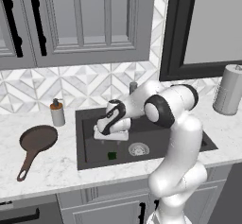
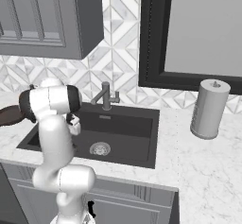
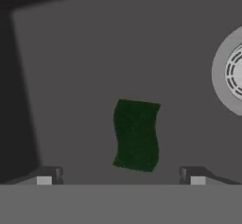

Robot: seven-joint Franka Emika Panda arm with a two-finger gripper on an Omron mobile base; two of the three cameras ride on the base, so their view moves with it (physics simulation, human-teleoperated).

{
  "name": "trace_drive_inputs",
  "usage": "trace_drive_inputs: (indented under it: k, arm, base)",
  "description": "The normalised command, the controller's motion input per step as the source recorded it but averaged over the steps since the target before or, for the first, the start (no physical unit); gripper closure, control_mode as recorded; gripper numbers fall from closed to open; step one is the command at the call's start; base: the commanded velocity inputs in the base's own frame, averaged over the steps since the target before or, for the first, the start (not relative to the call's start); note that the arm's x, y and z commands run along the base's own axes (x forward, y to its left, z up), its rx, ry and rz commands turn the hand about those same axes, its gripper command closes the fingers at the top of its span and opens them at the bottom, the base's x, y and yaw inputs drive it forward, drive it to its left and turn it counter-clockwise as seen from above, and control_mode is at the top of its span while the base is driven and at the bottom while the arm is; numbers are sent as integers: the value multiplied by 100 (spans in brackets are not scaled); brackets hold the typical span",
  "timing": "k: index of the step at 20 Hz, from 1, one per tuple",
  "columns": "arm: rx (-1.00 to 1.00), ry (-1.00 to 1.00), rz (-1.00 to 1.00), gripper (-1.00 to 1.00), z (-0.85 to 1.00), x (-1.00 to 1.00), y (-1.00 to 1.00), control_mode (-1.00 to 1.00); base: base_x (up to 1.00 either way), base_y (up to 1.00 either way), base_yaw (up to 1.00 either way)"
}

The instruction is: Pick the pan and sponge and place them into the sink. Then turn on the water.

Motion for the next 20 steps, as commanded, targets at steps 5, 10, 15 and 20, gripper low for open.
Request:
trace_drive_inputs:
  k: [5, 10, 15, 20]
  arm:
    - [0, -24, -9, -100, 100, -28, 8, -100]
    - [0, -17, -8, -100, 100, -14, 8, -100]
    - [2, -20, -6, -100, 96, -12, 26, -100]
    - [3, -14, -5, -100, 63, -14, 27, -100]
  base:
    - [0, 0, 0]
    - [0, 0, 0]
    - [0, 0, 0]
    - [0, 0, 0]
